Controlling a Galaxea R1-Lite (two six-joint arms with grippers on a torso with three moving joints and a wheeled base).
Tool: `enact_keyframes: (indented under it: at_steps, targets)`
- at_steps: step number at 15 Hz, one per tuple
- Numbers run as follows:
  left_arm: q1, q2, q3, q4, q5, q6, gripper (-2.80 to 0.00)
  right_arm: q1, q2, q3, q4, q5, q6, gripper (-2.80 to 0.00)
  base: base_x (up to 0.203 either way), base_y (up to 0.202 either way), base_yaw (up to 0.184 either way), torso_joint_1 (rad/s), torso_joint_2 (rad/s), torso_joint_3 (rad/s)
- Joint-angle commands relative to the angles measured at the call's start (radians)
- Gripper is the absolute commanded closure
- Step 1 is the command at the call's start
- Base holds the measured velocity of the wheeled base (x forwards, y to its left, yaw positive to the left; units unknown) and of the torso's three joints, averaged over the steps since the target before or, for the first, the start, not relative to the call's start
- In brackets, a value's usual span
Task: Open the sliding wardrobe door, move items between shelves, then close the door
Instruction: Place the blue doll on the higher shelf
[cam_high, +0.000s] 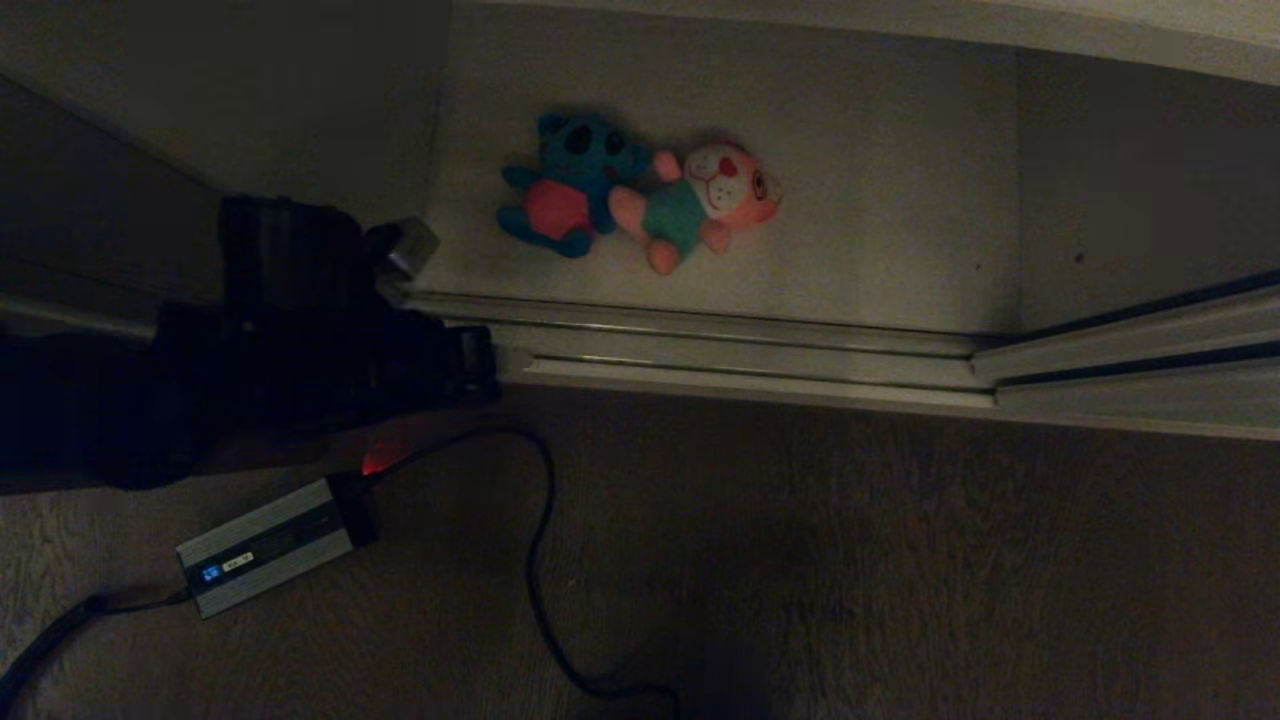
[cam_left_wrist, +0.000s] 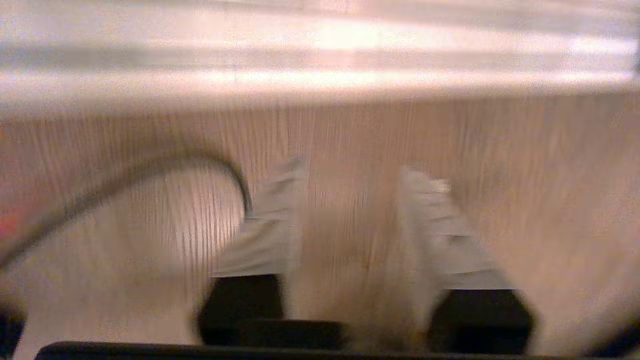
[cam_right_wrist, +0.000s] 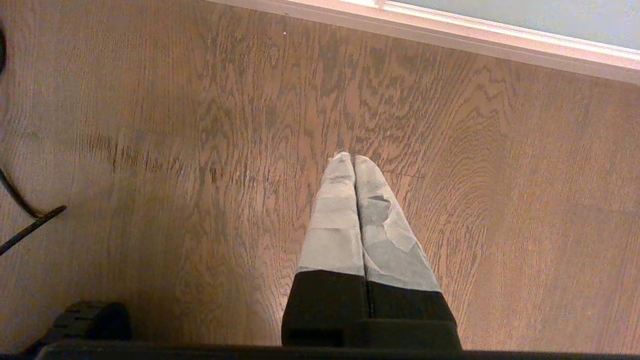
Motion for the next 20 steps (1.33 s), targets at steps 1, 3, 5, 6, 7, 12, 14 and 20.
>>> enact_keyframes:
  at_steps: [1, 3, 5, 6, 7, 12, 14, 20]
  targets:
    - [-0.010, 0.038, -0.058, -0.016, 0.001, -0.004, -2.80, 0.000, 0.000, 0.003, 0.000, 0.001, -0.001, 0.00, 0.000, 0.000, 0.000, 0.000, 0.00, 0.000]
    - [-0.011, 0.054, -0.085, -0.040, 0.001, 0.002, -2.80, 0.000, 0.000, 0.003, 0.000, 0.001, -0.001, 0.00, 0.000, 0.000, 0.000, 0.000, 0.00, 0.000]
    - [-0.011, 0.107, -0.111, -0.146, 0.004, 0.016, -2.80, 0.000, 0.000, 0.003, 0.000, 0.001, -0.001, 0.00, 0.000, 0.000, 0.000, 0.000, 0.00, 0.000]
    - [-0.011, 0.132, -0.112, -0.177, 0.003, 0.051, -2.80, 0.000, 0.000, 0.003, 0.000, 0.001, -0.001, 0.00, 0.000, 0.000, 0.000, 0.000, 0.00, 0.000]
    - [-0.012, 0.166, -0.113, -0.214, 0.003, 0.112, -2.80, 0.000, 0.000, 0.003, 0.000, 0.001, -0.001, 0.00, 0.000, 0.000, 0.000, 0.000, 0.00, 0.000]
    - [-0.011, 0.278, -0.158, -0.348, -0.013, 0.374, -2.80, 0.000, 0.000, 0.003, 0.000, 0.001, -0.001, 0.00, 0.000, 0.000, 0.000, 0.000, 0.00, 0.000]
    - [-0.007, 0.329, -0.208, -0.393, -0.016, 0.435, -2.80, 0.000, 0.000, 0.003, 0.000, 0.001, -0.001, 0.00, 0.000, 0.000, 0.000, 0.000, 0.00, 0.000]
    - [0.011, 0.420, -0.325, -0.643, 0.008, 0.550, 0.00, 0.000, 0.000, 0.003, 0.000, 0.001, -0.001, 0.00, 0.000, 0.000, 0.000, 0.000, 0.00, 0.000]
